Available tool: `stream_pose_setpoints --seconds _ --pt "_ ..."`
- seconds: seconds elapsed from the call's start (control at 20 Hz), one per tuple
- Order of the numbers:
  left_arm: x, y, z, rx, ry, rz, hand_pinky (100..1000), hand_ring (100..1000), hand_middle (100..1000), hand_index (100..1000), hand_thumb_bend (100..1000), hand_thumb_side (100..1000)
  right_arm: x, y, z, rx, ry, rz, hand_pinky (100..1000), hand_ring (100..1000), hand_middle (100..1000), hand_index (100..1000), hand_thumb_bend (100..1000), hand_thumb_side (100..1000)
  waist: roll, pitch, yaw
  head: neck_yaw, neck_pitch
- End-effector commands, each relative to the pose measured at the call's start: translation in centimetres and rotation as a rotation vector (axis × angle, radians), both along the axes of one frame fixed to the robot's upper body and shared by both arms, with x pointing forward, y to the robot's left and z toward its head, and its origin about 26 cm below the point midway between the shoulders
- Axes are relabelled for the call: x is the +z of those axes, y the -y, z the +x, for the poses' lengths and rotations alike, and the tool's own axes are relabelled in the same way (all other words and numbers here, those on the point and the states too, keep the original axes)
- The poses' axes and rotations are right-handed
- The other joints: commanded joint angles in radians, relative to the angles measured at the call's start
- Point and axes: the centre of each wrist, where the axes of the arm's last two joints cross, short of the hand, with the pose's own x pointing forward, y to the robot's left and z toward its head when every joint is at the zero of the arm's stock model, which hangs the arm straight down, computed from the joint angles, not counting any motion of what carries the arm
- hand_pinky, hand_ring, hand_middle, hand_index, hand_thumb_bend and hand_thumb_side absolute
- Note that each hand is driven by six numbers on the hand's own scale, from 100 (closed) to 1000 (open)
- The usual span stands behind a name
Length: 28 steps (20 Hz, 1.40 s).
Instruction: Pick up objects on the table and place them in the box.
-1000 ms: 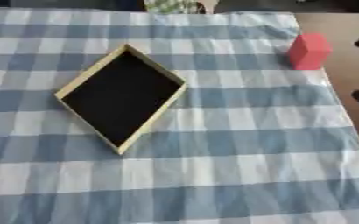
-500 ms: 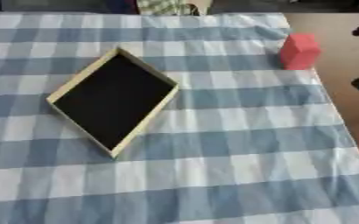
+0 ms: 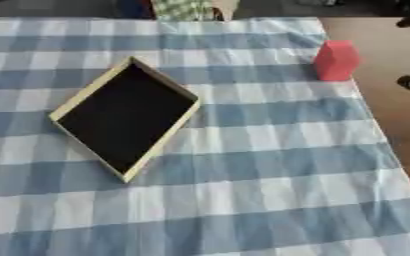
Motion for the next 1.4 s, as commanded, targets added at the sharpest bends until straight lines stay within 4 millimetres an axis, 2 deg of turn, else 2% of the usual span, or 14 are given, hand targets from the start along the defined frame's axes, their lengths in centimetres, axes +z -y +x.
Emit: stream_pose_setpoints --seconds 0.05,0.65,0.95,1.0,1.4 --pt "0.8 -0.1 -0.1 -0.011 0.018 0.026 818 842 764 688 114 824 3.1 0.4 -0.3 -0.005 0.001 -0.056 983 951 909 957 432 163 0.001 -0.019 0.002 -0.010 -0.016" --pt "0.8 0.1 0.0 -0.026 0.016 0.025 818 842 764 686 114 825 3.2 0.1 0.7 0.022 -0.043 -0.049 976 950 913 961 420 178 0.001 -0.013 0.014 -0.021 -0.018" --pt "0.8 0.2 0.0 -0.032 0.014 0.025 818 842 764 686 114 826 3.5 -0.1 1.2 0.029 -0.050 -0.043 975 951 916 967 422 164 0.002 -0.012 0.019 -0.024 -0.019" --pt "0.8 0.3 0.0 -0.035 0.013 0.027 818 842 763 685 112 827 3.4 -0.1 1.3 0.024 -0.056 -0.043 978 959 937 996 458 100 0.001 -0.011 0.022 -0.025 -0.019" --pt "0.8 0.5 0.0 -0.047 0.010 0.030 818 841 763 681 112 829 3.5 -0.4 2.1 0.038 -0.072 -0.023 968 949 930 1000 442 100 -0.006 -0.004 0.031 -0.031 -0.021"
